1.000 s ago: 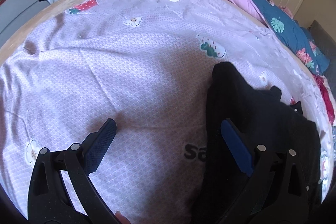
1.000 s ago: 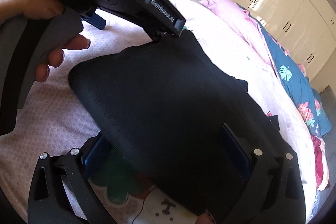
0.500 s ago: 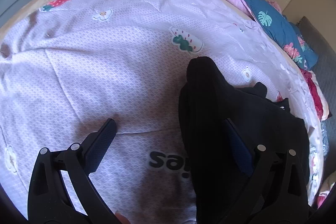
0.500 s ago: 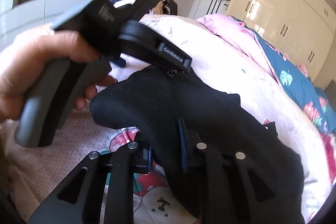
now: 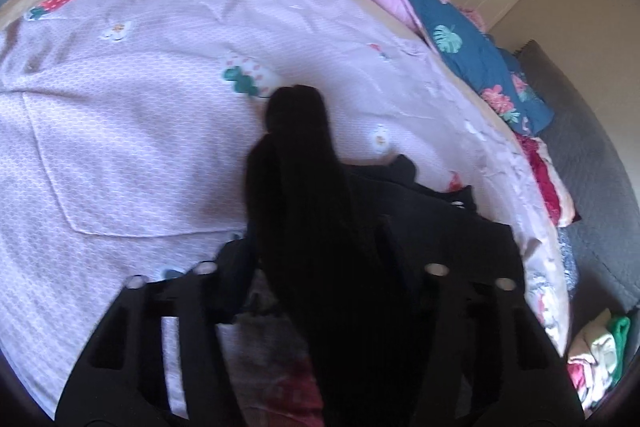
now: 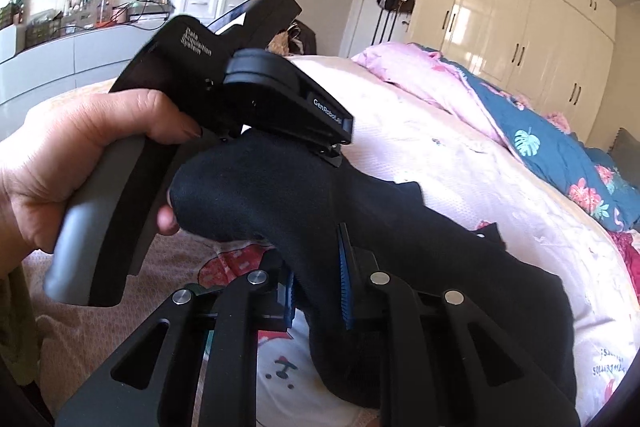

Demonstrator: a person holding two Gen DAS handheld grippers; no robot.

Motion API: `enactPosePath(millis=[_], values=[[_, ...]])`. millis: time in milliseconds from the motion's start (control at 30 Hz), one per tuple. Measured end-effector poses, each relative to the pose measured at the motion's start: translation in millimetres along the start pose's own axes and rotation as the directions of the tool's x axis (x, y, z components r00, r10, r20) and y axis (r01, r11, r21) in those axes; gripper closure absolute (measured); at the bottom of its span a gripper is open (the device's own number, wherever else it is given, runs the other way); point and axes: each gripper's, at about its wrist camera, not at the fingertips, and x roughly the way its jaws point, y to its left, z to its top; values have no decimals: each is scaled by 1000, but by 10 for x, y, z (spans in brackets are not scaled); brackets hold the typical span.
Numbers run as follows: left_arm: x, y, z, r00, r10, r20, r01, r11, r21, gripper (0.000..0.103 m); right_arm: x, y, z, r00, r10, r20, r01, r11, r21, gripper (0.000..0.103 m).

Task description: Fold small clothes

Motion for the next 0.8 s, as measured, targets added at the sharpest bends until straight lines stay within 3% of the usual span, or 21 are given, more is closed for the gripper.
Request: enactPosePath(millis=[33, 233, 467, 800], values=[[-18, -52, -9, 1000, -5, 7, 5, 1000, 8, 78, -35, -9, -12, 1000, -14, 5, 14, 1000, -4, 88], [-223, -459, -41, 995, -66, 78, 62, 996, 61, 92, -275, -174, -70, 994, -106, 38, 105, 994, 29, 91], [-371, -925, -139, 987, -114, 116, 99, 987, 124, 94, -531, -319, -230, 980, -191, 51, 187, 979, 84, 92], [-242, -1421, -300, 986, -141, 85, 127, 980, 153, 94, -797, -834, -489, 984, -179, 3, 167, 925, 340, 93]])
